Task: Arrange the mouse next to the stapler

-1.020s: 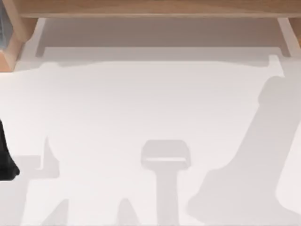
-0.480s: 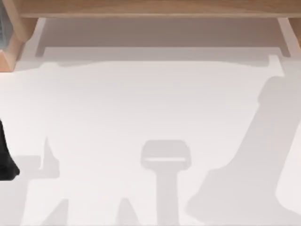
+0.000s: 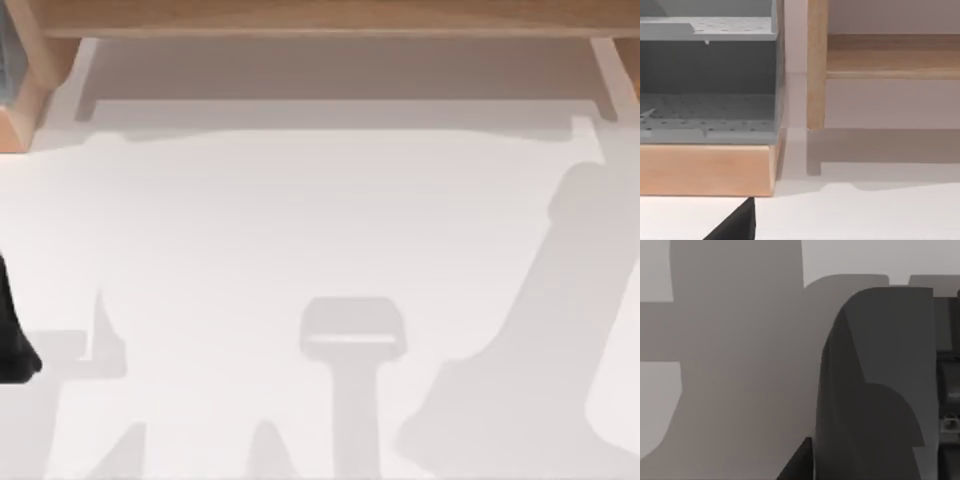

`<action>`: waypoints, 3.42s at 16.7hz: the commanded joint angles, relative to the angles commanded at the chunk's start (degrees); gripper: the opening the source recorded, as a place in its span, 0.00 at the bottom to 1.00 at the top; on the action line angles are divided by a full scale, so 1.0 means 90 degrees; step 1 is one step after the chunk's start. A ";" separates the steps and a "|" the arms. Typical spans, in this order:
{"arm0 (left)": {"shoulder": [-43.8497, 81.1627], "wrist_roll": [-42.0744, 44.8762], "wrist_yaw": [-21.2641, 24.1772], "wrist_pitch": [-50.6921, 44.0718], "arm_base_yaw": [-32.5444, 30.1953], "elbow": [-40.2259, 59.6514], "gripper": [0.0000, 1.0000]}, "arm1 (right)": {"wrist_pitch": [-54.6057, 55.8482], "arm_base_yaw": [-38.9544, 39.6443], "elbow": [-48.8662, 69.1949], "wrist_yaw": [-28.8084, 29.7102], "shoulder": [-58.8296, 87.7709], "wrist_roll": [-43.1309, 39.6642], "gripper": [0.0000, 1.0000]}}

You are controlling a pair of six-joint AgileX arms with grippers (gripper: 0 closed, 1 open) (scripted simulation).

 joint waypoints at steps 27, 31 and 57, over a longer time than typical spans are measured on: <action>0.0000 0.0000 0.0000 0.0000 0.0000 0.0000 1.00 | 0.1755 -0.1980 -0.4471 0.0155 -0.4717 -0.2639 0.00; 0.0000 0.0000 0.0000 0.0000 0.0000 0.0000 1.00 | 0.2054 -0.2876 -0.6087 0.0036 -0.5252 -0.3252 0.00; 0.0000 0.0000 0.0000 0.0000 0.0000 0.0000 1.00 | 0.2700 -0.4251 -0.8540 -0.0373 -0.5937 -0.4167 0.00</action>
